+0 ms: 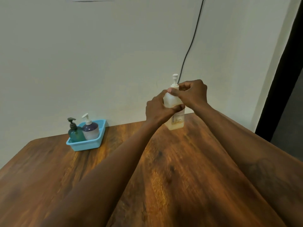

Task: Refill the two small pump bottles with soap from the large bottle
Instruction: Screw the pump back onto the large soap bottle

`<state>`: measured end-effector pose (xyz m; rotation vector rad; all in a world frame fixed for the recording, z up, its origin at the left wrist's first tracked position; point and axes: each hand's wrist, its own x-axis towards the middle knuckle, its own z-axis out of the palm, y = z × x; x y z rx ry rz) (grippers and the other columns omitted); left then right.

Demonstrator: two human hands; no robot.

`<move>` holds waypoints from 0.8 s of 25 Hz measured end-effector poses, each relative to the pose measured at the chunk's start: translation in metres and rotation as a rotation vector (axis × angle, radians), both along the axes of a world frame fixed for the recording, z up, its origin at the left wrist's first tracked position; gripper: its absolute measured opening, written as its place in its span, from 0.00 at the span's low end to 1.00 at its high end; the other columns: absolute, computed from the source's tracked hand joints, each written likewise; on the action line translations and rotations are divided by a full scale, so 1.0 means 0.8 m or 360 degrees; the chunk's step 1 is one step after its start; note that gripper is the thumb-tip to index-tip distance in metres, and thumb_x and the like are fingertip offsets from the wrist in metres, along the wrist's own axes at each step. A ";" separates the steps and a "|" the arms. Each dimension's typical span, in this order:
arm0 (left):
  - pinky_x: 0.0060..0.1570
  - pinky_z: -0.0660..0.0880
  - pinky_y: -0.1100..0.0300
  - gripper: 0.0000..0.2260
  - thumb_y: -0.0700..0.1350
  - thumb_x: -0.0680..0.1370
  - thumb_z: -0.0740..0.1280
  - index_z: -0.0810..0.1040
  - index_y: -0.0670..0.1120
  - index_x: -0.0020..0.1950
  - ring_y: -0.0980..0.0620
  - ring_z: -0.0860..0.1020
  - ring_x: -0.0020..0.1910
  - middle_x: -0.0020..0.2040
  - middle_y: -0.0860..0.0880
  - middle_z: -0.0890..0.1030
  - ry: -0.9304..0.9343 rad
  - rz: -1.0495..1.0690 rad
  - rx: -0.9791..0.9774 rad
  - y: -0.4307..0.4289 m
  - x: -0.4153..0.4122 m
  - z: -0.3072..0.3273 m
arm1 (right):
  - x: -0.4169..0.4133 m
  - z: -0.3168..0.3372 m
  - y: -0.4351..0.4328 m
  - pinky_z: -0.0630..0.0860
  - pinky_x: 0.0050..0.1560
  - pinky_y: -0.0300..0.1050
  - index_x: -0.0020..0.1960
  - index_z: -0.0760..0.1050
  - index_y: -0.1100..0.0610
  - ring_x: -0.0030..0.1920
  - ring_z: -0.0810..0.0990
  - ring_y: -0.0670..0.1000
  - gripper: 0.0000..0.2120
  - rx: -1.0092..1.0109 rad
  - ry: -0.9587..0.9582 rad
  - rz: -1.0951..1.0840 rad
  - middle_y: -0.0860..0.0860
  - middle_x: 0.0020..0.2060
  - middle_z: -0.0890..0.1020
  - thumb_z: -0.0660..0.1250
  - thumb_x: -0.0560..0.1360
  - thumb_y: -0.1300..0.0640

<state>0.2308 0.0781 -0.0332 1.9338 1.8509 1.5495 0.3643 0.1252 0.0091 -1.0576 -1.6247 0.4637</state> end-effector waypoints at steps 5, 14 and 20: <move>0.57 0.81 0.52 0.30 0.55 0.69 0.82 0.81 0.48 0.68 0.49 0.84 0.56 0.61 0.48 0.86 0.0019 -0.0005 -0.0198 0.101 0.018 -0.008 | 0.020 -0.035 0.099 0.76 0.43 0.34 0.55 0.87 0.56 0.43 0.84 0.45 0.20 0.0016 -0.0030 -0.0028 0.51 0.48 0.88 0.81 0.69 0.45; 0.59 0.77 0.54 0.24 0.49 0.70 0.82 0.82 0.44 0.63 0.46 0.83 0.57 0.59 0.45 0.85 -0.0052 0.0027 -0.0346 0.261 0.036 -0.065 | 0.017 -0.103 0.259 0.69 0.39 0.27 0.58 0.85 0.58 0.45 0.82 0.45 0.21 -0.0130 0.0054 -0.0083 0.53 0.53 0.88 0.81 0.70 0.48; 0.52 0.71 0.64 0.24 0.51 0.71 0.82 0.82 0.44 0.63 0.47 0.84 0.57 0.58 0.45 0.86 -0.0033 0.0081 -0.0500 0.325 0.016 -0.078 | 0.000 -0.114 0.325 0.69 0.38 0.27 0.55 0.86 0.58 0.43 0.83 0.46 0.19 -0.0232 0.0008 -0.0018 0.52 0.48 0.88 0.82 0.69 0.48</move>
